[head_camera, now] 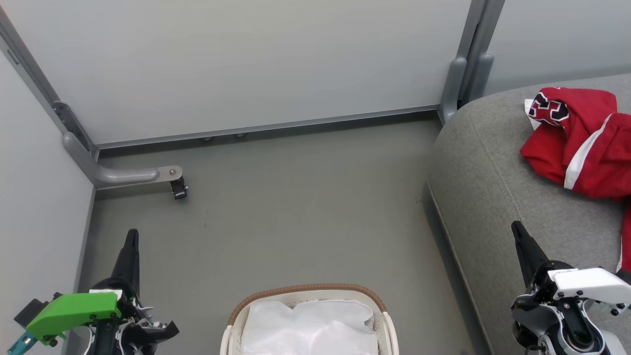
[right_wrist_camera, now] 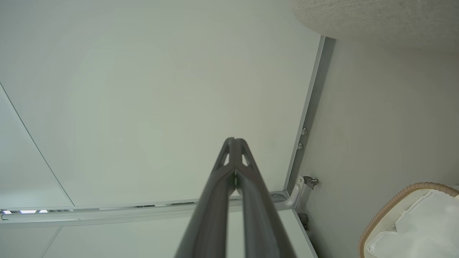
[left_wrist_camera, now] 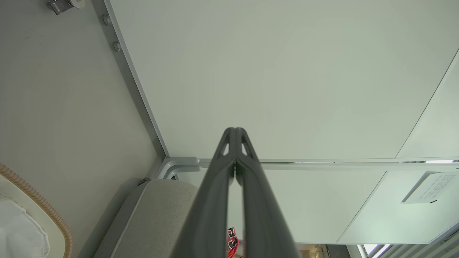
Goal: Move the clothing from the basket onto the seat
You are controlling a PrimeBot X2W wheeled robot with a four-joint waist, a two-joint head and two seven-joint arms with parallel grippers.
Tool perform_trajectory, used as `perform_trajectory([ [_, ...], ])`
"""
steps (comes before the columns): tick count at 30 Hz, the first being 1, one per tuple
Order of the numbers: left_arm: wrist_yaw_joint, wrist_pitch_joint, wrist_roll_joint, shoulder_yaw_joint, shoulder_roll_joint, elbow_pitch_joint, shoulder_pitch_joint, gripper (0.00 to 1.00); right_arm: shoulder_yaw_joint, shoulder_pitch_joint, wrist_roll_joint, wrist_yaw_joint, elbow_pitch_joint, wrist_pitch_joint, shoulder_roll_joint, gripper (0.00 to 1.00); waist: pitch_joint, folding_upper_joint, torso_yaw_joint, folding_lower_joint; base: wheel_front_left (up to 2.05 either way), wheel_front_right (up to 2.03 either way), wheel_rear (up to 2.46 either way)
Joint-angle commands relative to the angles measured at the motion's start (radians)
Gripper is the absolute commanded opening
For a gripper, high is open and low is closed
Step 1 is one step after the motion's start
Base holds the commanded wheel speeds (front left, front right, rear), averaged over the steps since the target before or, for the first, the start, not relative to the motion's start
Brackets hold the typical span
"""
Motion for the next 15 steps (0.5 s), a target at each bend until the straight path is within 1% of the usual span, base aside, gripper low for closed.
perform_trajectory([
  [1, -0.004, 0.004, -0.003, 0.003, 0.000, -0.002, -0.011, 0.00, -0.002, 0.011, 0.004, 0.000, -0.004, 0.001, -0.006, 0.00, 0.000, 0.0000, 0.000, 0.0000, 0.00, 0.00, 0.00],
  [15, -0.004, 0.004, -0.003, 0.002, 0.000, -0.002, -0.011, 0.00, -0.002, 0.011, 0.004, 0.000, -0.003, 0.001, -0.006, 0.00, 0.000, 0.0000, 0.000, 0.0000, 0.00, 0.00, 0.00],
])
